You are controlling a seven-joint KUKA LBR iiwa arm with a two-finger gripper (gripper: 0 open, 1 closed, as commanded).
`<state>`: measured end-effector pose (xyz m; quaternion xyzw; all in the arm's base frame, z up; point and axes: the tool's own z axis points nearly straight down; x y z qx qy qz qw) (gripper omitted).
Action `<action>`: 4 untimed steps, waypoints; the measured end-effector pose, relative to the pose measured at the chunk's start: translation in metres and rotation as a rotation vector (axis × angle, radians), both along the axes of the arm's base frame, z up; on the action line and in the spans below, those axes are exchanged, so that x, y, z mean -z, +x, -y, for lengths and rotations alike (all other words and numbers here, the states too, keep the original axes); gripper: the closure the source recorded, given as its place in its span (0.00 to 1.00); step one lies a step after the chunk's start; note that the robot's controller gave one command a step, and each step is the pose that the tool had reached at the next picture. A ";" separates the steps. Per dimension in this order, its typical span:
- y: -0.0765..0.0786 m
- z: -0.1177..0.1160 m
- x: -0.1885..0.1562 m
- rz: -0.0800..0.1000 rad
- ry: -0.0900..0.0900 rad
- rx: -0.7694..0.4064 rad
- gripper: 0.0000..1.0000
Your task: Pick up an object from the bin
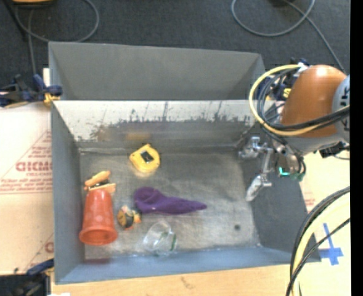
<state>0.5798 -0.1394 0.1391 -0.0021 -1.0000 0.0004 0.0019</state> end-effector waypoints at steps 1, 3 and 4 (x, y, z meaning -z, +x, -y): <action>0.002 0.000 -0.005 0.008 -0.002 -0.003 0.00; 0.041 -0.049 0.003 0.010 0.003 0.086 0.00; 0.002 -0.091 0.044 0.012 -0.001 0.096 0.00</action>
Offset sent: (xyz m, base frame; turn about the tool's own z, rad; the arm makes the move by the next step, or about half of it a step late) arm 0.0504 0.0590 -0.0149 0.1029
